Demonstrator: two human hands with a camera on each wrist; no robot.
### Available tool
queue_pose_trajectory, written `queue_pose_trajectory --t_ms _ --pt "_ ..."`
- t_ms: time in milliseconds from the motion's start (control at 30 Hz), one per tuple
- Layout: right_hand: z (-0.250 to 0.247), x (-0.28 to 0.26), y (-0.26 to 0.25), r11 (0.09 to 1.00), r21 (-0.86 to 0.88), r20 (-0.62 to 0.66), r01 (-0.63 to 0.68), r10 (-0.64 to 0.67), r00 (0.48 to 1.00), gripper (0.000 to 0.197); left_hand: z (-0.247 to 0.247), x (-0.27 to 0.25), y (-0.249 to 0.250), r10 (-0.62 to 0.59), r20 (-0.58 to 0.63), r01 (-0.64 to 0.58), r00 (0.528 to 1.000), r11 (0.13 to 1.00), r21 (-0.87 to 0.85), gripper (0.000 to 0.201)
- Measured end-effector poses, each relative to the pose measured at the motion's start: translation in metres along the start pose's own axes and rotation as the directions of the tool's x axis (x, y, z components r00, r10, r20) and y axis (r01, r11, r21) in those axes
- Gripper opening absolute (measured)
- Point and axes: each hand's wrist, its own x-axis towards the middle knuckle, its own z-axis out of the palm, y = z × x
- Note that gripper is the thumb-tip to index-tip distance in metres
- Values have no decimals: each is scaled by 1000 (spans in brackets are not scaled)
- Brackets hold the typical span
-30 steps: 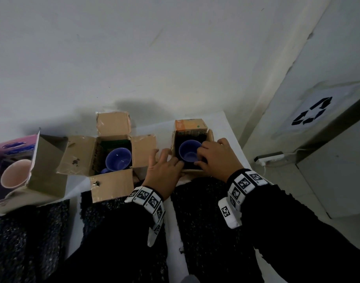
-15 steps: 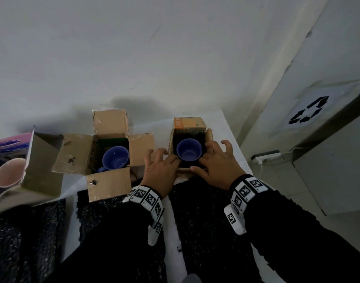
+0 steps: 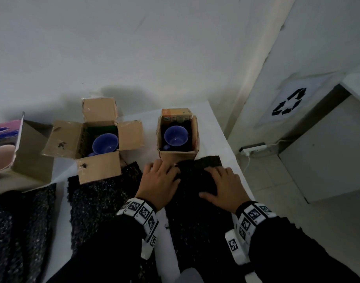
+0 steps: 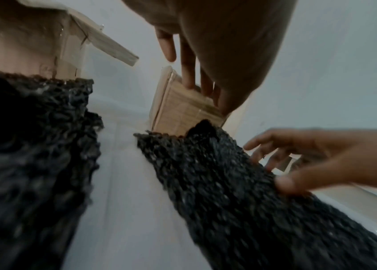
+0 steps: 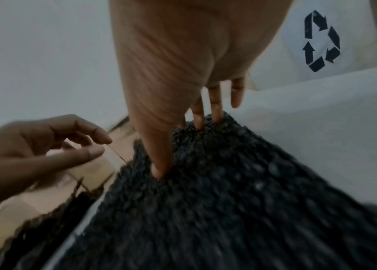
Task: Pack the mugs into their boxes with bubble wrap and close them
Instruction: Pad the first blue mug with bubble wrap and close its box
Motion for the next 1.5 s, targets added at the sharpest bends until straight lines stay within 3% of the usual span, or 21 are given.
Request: queue_pose_trajectory --t_ms 67,167,233,367,433,500,600,667,733,833,900,967,1033,1100,1200,1300,1367,1467,1500 --pt "11 -11 0 995 -101 108 -24 35 993 69 9 -13 8 13 100 -9 995 999 -41 33" --pt "7 -10 -11 997 -47 25 -67 68 997 35 16 -30 19 -42 214 55 976 997 -57 51" --pt "1 -9 -15 992 107 -94 -74 84 992 22 13 -36 28 -98 260 118 961 991 -60 66" --pt "-18 -10 -25 879 476 -254 9 128 959 27 3 -35 45 -238 309 323 921 910 -261 86" --pt "-31 -9 -34 789 611 -326 66 175 929 31 1 -30 51 -275 334 409 902 792 -453 74" --pt "-41 -7 -40 762 638 -394 113 197 898 34 0 -25 56 -302 339 451 891 677 -582 39" --pt "-56 -5 -39 702 699 -363 138 182 914 24 -7 -21 54 -357 302 463 884 583 -668 26" --pt "-66 -6 -36 703 686 -307 187 47 950 47 -15 -17 48 -327 261 414 909 621 -665 30" --pt "-71 -4 -32 741 635 -235 217 -83 969 63 -27 -13 44 -242 255 350 936 717 -603 33" --pt "-73 -1 -30 805 568 -129 171 -118 985 36 -49 -7 38 -96 248 202 964 869 -452 36" --pt "-75 -2 -30 837 530 -69 135 -116 991 20 -59 -4 33 -16 333 126 943 942 -312 60" --pt "-78 -3 -31 858 490 -55 157 -149 987 13 -63 -1 28 30 420 32 907 990 -140 46" --pt "-84 -5 -33 872 468 22 144 -174 984 25 -65 0 20 38 451 -19 892 999 -46 25" --pt "-90 -3 -32 915 381 155 135 -207 966 38 -66 2 11 58 416 -37 908 998 -57 20" --pt "-95 7 -30 963 197 215 186 -227 950 32 -74 10 2 14 417 20 909 997 -77 15" --pt "-101 23 -29 967 106 169 231 -247 954 16 -78 21 -4 -62 412 116 909 988 -106 22" --pt "-103 35 -27 956 47 126 288 -292 948 20 -82 24 -8 -46 364 99 930 987 -130 24" --pt "-110 53 -24 955 136 98 264 -278 955 19 -89 25 -16 4 261 41 965 985 -169 53" --pt "-113 58 -24 956 168 120 241 -263 957 16 -88 26 -20 10 215 34 977 979 -201 54"
